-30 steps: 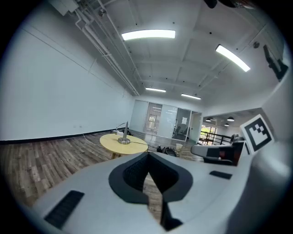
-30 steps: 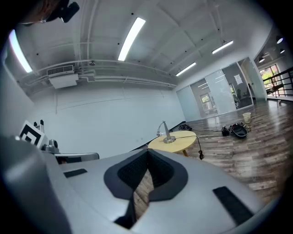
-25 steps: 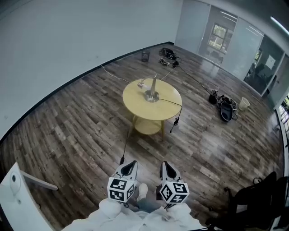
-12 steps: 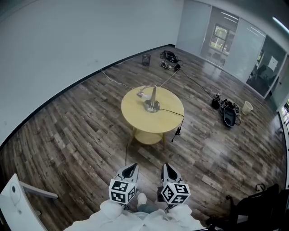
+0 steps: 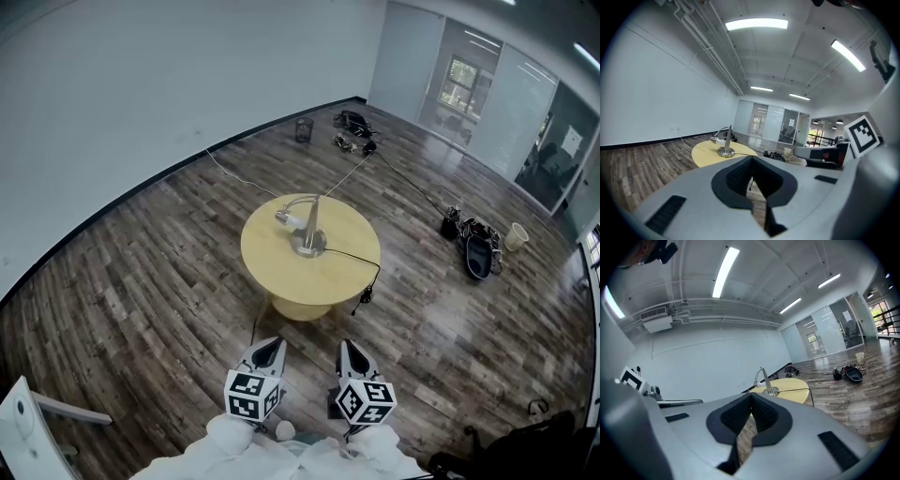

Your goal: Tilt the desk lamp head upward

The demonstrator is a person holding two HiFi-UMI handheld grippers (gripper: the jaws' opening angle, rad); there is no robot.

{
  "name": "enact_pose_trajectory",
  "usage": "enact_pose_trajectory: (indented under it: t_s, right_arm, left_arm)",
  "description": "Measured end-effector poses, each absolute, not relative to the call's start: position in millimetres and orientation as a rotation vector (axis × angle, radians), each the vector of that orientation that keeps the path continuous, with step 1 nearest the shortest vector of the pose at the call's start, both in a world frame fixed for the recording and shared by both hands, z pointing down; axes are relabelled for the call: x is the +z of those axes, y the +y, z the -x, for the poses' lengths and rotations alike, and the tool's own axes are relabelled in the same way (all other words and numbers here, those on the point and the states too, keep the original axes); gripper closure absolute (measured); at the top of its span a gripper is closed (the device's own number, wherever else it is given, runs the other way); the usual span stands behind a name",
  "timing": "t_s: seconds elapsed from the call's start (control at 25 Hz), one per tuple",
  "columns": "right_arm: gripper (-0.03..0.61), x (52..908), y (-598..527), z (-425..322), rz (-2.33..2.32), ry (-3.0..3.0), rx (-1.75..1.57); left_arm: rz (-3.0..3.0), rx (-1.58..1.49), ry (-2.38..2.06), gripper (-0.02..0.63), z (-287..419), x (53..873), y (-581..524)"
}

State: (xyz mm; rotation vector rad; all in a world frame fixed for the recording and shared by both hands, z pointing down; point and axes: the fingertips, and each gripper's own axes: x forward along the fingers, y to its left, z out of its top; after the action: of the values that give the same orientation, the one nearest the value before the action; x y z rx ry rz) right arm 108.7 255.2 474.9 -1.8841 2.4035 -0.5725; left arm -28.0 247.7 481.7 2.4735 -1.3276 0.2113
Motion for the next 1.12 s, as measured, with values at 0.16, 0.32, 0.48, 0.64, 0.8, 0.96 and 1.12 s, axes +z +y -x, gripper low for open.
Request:
enact_pose_trajectory:
  t_s: [0.16,0.32,0.48,0.64,0.8,0.96,1.12]
  right_arm:
    - [0.566,481.0,228.3,-118.5,1.880,2.407,-0.588]
    - [0.566,488.4,211.7,-118.8,1.862,2.415,-0.619]
    - [0.566,496.9,193.4,-122.8,1.873,2.403,-0.649]
    - [0.566,501.1,171.9,-130.8,1.894,2.374,-0.648]
    - [0.566,502.5,144.3,-134.7,1.905,2.356,-0.641]
    - [0.566,500.1,114.2,-132.3,1.902,2.362,-0.635]
    - [0.566,499.9,83.1,-125.8,1.906,2.354,-0.636]
  left_arm:
    - [-2.452,0.223,-1.351,0.612,25.8,487.1,222.2]
    - [-2.432,0.246,-1.369,0.612,26.8,492.6,202.5]
    - [-2.430,0.246,-1.371,0.613,25.3,493.6,179.0]
    - [-2.438,0.252,-1.365,0.612,22.9,496.6,155.4]
    - [-2.452,0.258,-1.356,0.614,19.8,498.0,127.4]
    - [-2.462,0.254,-1.351,0.612,18.5,494.9,98.0]
    - [-2.457,0.253,-1.332,0.612,22.5,498.0,65.1]
